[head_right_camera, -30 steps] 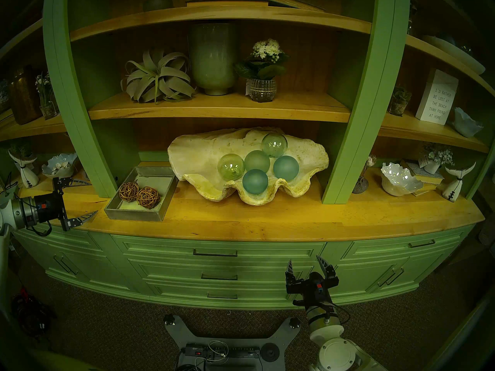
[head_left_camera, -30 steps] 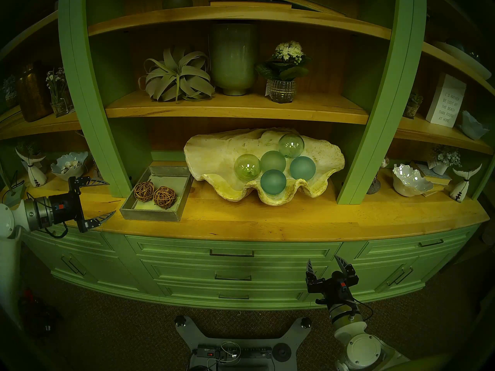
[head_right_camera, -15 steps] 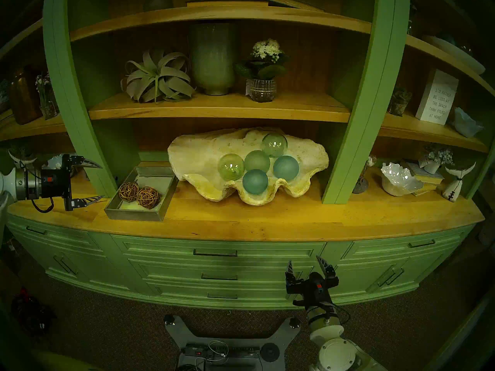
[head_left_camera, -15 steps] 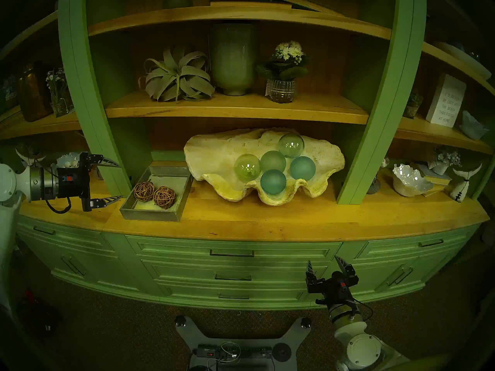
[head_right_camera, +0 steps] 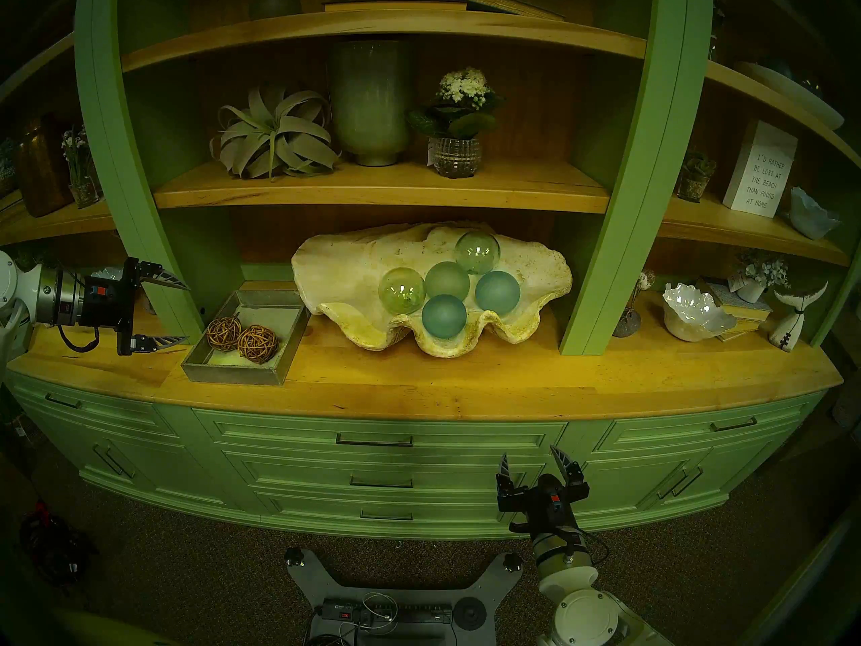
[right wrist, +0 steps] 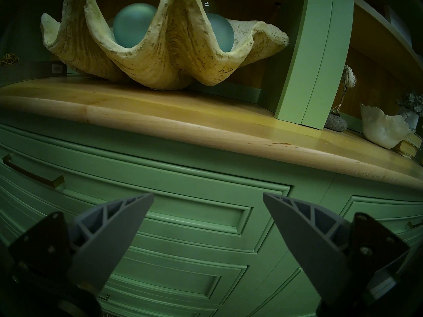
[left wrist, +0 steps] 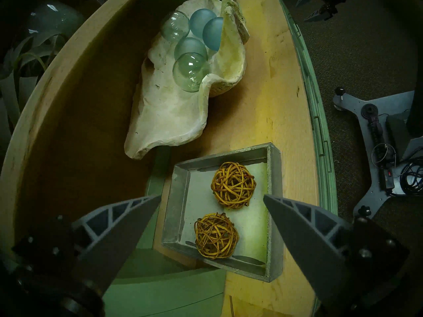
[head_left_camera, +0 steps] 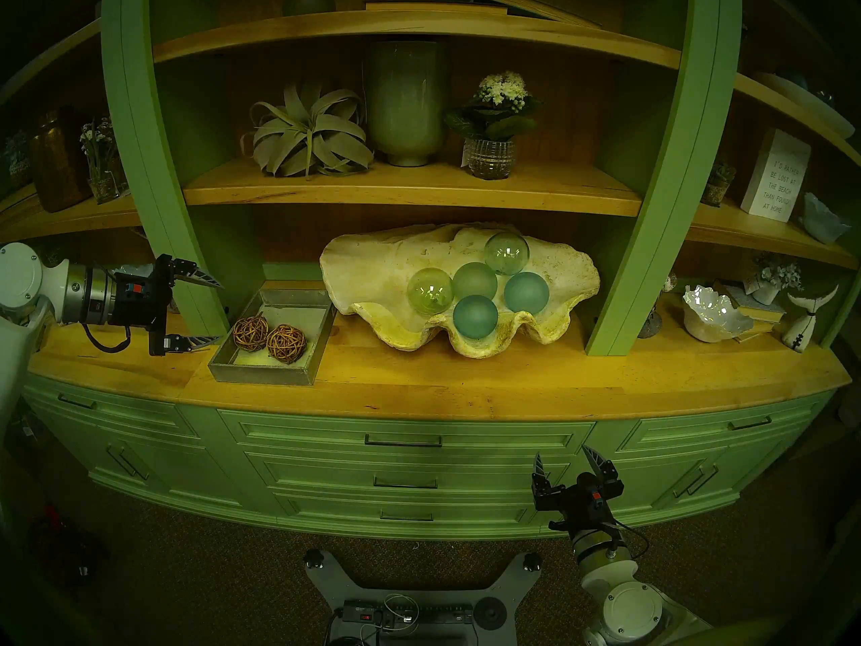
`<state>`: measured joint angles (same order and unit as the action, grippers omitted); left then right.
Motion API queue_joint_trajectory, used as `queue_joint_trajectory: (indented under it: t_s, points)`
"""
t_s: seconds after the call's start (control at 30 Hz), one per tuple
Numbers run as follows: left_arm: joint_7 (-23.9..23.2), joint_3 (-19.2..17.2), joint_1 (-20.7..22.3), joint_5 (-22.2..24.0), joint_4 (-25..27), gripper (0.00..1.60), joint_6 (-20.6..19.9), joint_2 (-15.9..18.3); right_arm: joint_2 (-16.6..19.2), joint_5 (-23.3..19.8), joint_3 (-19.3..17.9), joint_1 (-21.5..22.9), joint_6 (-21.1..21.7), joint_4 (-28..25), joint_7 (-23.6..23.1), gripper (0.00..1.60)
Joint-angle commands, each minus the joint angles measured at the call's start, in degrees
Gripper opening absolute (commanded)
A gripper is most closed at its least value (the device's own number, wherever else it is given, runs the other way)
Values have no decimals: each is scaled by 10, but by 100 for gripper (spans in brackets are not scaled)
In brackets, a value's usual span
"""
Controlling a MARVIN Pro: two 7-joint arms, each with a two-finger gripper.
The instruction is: Put wooden balls into bowl
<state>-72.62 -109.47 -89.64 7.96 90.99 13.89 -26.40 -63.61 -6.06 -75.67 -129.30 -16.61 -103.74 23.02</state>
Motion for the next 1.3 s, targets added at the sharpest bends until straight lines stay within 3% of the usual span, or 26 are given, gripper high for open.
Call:
queue_joint_trajectory:
  t_s: [0.0, 0.4, 0.77, 1.27]
  points:
    - [16, 42, 69, 27, -16, 160, -19, 44, -1, 1, -1, 5, -4, -15, 0, 160]
    - [43, 114, 117, 53, -41, 160, -26, 31, -1, 1, -1, 5, -4, -15, 0, 160]
    - [66, 185, 171, 38, -76, 160, -19, -4, -1, 1, -1, 6, -4, -14, 0, 160]
    - [88, 238, 230, 1, -140, 160, -12, -56, -1, 1, -1, 6, -4, -14, 0, 160]
